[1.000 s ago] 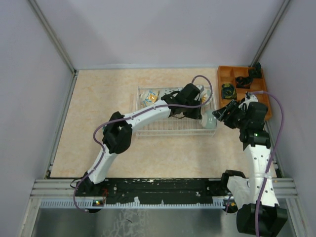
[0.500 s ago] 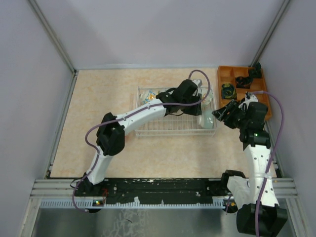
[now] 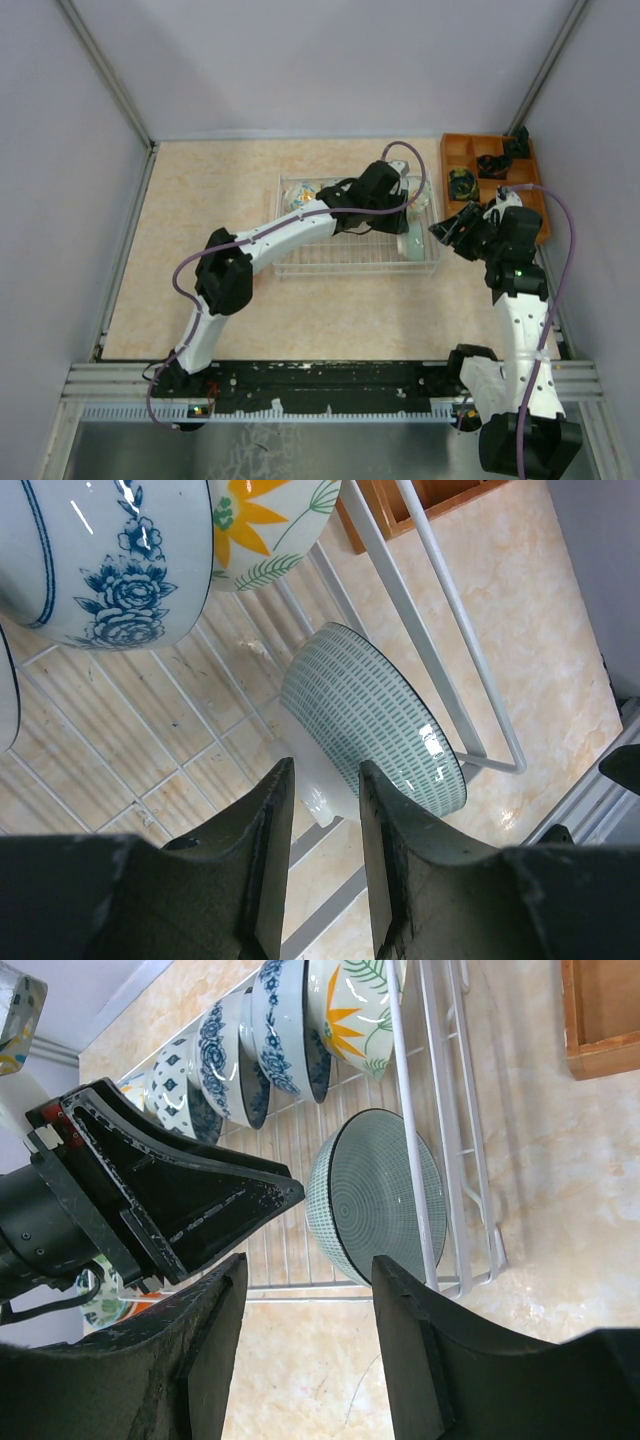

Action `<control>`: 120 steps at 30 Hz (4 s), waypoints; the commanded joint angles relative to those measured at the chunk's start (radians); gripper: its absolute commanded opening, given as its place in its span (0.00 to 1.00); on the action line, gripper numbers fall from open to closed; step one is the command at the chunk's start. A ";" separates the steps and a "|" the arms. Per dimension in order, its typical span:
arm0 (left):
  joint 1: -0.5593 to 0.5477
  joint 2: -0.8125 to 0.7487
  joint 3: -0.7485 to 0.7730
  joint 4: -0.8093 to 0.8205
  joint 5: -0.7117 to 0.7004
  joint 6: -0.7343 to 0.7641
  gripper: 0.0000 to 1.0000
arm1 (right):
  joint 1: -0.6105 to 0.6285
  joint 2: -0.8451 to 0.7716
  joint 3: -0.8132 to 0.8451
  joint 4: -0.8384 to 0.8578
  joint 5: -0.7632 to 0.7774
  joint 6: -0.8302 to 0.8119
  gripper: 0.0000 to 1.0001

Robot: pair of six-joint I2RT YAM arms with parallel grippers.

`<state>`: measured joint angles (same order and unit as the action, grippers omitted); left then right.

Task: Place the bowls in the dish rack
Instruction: Place the bowl in the dish rack, then adjust the bowl in the dish rack.

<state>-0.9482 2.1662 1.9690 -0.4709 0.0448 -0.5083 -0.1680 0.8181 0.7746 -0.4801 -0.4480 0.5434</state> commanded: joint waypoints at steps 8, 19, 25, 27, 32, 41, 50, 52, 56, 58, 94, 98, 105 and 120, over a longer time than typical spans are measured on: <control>-0.002 -0.002 0.002 0.017 0.014 0.000 0.38 | -0.008 0.003 0.019 0.068 -0.043 -0.006 0.52; 0.000 -0.009 -0.012 0.026 0.013 -0.003 0.38 | 0.128 0.182 0.088 0.081 -0.034 -0.049 0.46; -0.001 -0.015 -0.029 0.034 0.012 -0.003 0.37 | 0.168 0.204 0.102 0.071 0.038 -0.066 0.45; 0.002 -0.016 -0.036 0.037 0.010 -0.004 0.37 | 0.171 0.200 0.114 0.050 0.058 -0.079 0.45; 0.005 -0.015 -0.039 0.038 0.012 -0.001 0.37 | 0.180 0.176 0.131 0.023 0.106 -0.100 0.45; 0.006 -0.037 -0.061 0.054 0.008 -0.003 0.37 | 0.184 0.178 0.109 0.020 0.129 -0.114 0.45; 0.008 -0.052 -0.068 0.059 0.003 -0.005 0.37 | 0.184 0.181 0.103 0.018 0.138 -0.118 0.45; 0.008 -0.054 -0.067 0.057 0.001 -0.005 0.38 | 0.185 0.179 0.103 0.016 0.143 -0.121 0.46; 0.008 -0.063 -0.074 0.062 -0.003 -0.004 0.39 | 0.186 0.167 0.103 0.015 0.152 -0.120 0.46; 0.009 -0.060 -0.070 0.059 -0.003 -0.004 0.39 | 0.184 0.171 0.104 0.014 0.150 -0.122 0.46; 0.027 -0.088 -0.118 0.069 -0.007 -0.003 0.40 | 0.242 0.291 0.071 0.068 0.112 -0.129 0.02; 0.034 -0.113 -0.142 0.070 -0.016 -0.001 0.40 | 0.243 0.284 0.071 0.091 0.081 -0.119 0.00; 0.057 -0.206 -0.232 0.084 -0.044 0.004 0.40 | 0.243 0.284 0.057 0.199 -0.046 -0.060 0.00; 0.070 -0.217 -0.324 0.097 -0.045 -0.010 0.39 | 0.246 0.320 -0.088 0.456 -0.198 0.109 0.00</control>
<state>-0.8825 1.9419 1.6527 -0.3889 0.0071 -0.5152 0.0719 1.1358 0.6933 -0.1501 -0.5716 0.5995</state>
